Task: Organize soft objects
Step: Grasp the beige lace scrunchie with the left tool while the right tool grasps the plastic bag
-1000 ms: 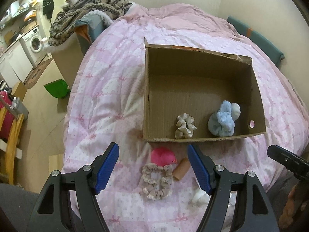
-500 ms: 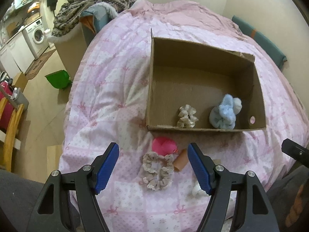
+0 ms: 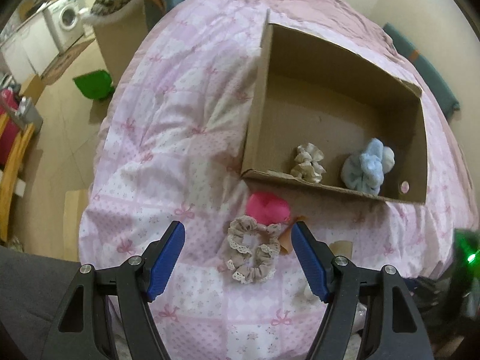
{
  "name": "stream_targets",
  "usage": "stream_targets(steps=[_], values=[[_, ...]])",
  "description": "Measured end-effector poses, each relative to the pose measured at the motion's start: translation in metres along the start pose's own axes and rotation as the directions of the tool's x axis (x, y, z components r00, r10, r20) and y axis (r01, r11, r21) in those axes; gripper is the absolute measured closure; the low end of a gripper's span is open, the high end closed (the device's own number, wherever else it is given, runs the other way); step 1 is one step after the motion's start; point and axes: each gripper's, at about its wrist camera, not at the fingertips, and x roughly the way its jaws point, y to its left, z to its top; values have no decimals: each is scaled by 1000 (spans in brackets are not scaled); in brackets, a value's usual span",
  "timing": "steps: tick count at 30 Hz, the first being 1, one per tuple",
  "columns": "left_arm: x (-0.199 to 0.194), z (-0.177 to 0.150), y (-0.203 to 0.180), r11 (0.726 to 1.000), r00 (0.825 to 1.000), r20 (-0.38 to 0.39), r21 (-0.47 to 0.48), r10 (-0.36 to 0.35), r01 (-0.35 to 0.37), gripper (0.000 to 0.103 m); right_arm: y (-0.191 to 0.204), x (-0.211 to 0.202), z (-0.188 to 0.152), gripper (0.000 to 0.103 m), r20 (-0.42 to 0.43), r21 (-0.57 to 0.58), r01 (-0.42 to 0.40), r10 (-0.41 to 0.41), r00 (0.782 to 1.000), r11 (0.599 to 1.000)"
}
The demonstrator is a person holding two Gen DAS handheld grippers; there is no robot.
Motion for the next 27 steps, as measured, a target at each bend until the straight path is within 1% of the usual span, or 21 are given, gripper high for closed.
stream_targets(steps=[2,5,6,7,8,10,13,16,20,24,27], values=[[5,2,6,1000,1000,-16,-22,18,-18,32,9,13,1,17,-28,-46,35,-36,999,998],[13,4,15,998,998,-50,-55,28,-31,32,19,26,0,18,-37,-108,91,-96,995,990],[15,4,18,997,998,-59,-63,31,-35,32,21,27,-1,27,-34,-127,106,-111,993,986],[18,3,21,997,997,-69,-71,36,-41,32,24,29,-1,44,-31,-142,123,-129,991,982],[21,3,22,996,996,-80,-75,35,-41,32,24,30,-2,52,-30,-148,130,-135,990,980],[28,1,21,997,994,-105,-63,34,-41,32,22,28,-5,61,-19,-140,118,-122,992,983],[43,-3,12,999,987,-161,-20,23,-27,32,17,19,-7,64,14,-115,97,-96,995,989],[55,-9,1,999,979,-201,28,22,-17,32,12,1,-5,65,86,-78,68,-61,994,995],[75,-13,-11,997,969,-244,75,23,-4,32,4,-20,-4,65,186,-28,36,-30,982,999],[95,-15,-19,996,954,-296,93,40,-13,32,-5,-29,0,65,226,9,5,-7,974,1000],[102,-14,-22,996,951,-306,86,34,-8,32,-7,-29,2,65,227,11,0,-2,974,1000]])
